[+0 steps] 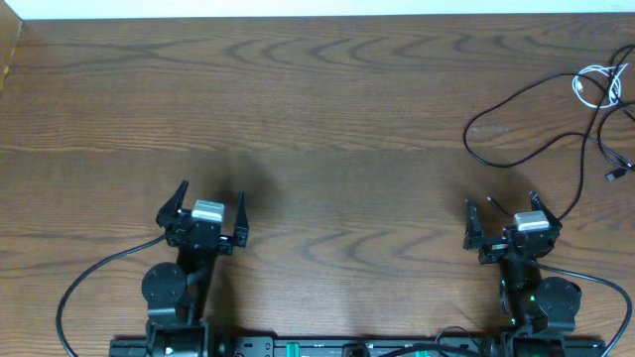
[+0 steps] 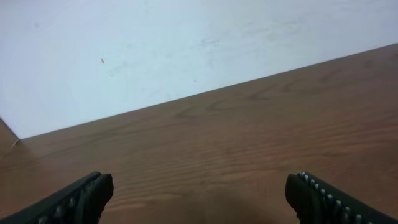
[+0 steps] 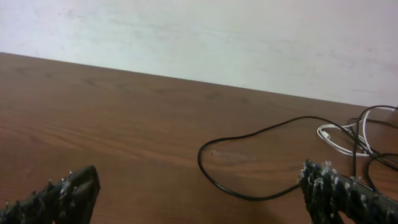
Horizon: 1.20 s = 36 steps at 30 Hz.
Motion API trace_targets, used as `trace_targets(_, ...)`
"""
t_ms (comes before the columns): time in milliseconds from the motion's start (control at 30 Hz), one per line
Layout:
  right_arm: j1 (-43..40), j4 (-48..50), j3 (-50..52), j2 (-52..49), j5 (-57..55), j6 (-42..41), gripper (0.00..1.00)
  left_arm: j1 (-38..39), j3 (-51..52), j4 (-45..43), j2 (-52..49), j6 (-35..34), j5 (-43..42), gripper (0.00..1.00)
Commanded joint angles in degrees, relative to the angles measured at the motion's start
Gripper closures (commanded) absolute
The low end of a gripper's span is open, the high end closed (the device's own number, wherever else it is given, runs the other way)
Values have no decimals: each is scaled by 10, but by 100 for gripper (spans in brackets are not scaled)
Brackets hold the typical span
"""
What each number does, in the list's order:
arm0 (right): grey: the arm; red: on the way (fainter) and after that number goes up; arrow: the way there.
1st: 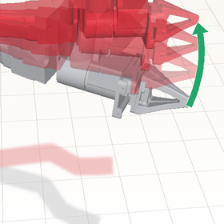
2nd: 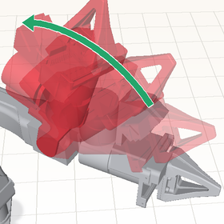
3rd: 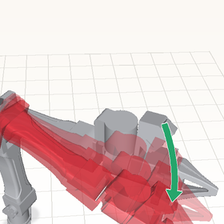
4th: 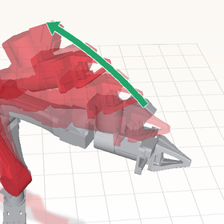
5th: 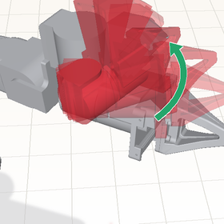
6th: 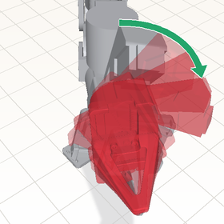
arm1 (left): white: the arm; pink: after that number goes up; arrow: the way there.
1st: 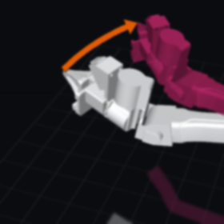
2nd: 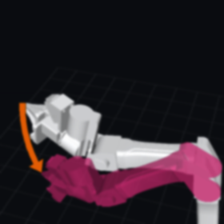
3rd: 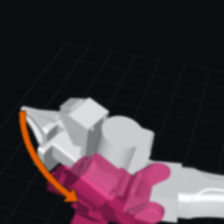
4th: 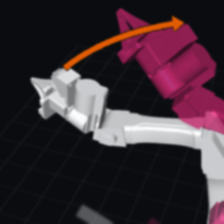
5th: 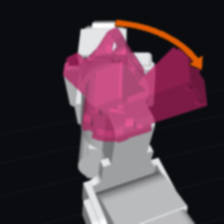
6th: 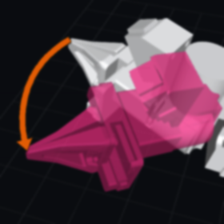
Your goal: Untangle cables
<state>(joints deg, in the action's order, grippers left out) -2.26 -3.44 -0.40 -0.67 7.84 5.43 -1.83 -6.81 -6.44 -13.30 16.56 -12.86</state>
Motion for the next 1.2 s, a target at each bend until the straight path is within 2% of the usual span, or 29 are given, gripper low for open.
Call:
trace_targets(0, 4, -3, 1, 4, -4, -5, 1, 4, 25, -8, 27, 3, 19, 6)
trace_targets(200, 4, -3, 1, 3, -4, -5, 1, 13, 62, -12, 66, 3, 31, 6)
trace_targets(467, 4, -3, 1, 3, -4, -5, 1, 13, 66, 100, 131, -6, 40, 6)
trace_targets(1167, 4, -3, 1, 3, -4, -5, 1, 13, 66, 99, 126, -14, 44, 6)
